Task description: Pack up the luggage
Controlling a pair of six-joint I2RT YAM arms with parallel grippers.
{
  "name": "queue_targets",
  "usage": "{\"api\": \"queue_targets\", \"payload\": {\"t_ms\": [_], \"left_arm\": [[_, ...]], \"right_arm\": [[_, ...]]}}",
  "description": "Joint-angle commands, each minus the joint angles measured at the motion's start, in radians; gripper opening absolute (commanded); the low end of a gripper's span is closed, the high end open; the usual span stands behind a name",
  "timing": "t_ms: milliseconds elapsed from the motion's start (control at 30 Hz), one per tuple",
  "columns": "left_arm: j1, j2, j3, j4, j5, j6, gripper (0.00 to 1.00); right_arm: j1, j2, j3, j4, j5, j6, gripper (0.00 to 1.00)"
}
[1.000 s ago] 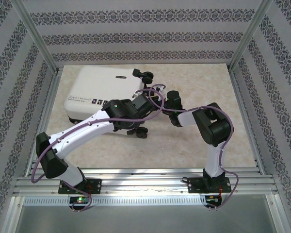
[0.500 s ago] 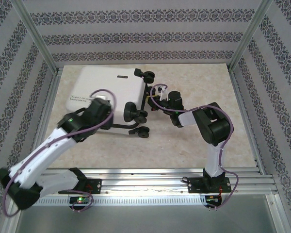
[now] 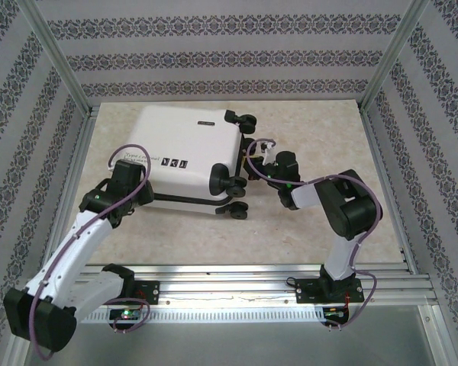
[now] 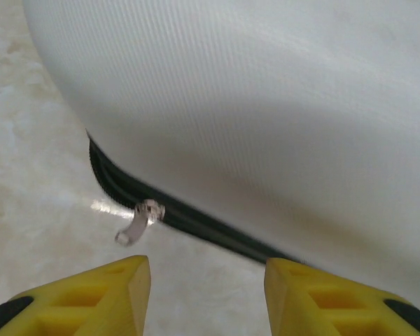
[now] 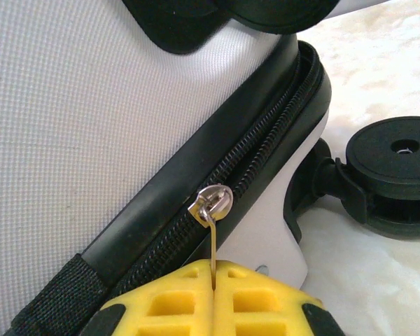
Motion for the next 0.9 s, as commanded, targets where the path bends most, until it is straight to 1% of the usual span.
{"api": "queue_targets", "payload": {"t_ms": [0,167,333,433,533,633,700,767,867], "left_arm": [[0.07,0.054,0.027,0.138,0.087,0.048,0.46],[0.183,0.198,0.127,0.21,0.164,0.121,0.46],[0.276,0.402,0.293,0.288,0.282,0.169,0.45],[0.311,0.578,0.478,0.255,0.343,0.187,0.41],[0.316,0.759,0.683,0.224,0.387,0.199,0.41],[0.313,0.911,0.872,0.155,0.414,0.201,0.37],[0.313,0.935,0.919,0.132,0.406,0.194,0.37],[0.303,0.895,0.891,0.138,0.384,0.191,0.4],[0.27,0.766,0.771,0.145,0.312,0.191,0.53]], "right_arm": [[-0.009,-0.053,-0.039,0.038,0.015,-0.007,0.0],[-0.005,-0.099,-0.088,0.039,0.021,-0.005,0.0],[0.021,-0.163,-0.162,0.046,0.039,0.001,0.0],[0.062,-0.193,-0.199,0.04,0.067,-0.003,0.0],[0.104,-0.209,-0.229,0.044,0.091,0.002,0.0],[0.128,-0.218,-0.247,0.045,0.103,0.0,0.0],[0.132,-0.222,-0.253,0.043,0.106,0.003,0.0],[0.132,-0.227,-0.255,0.042,0.11,-0.002,0.0],[0.132,-0.223,-0.244,0.029,0.113,-0.013,0.0]]}}
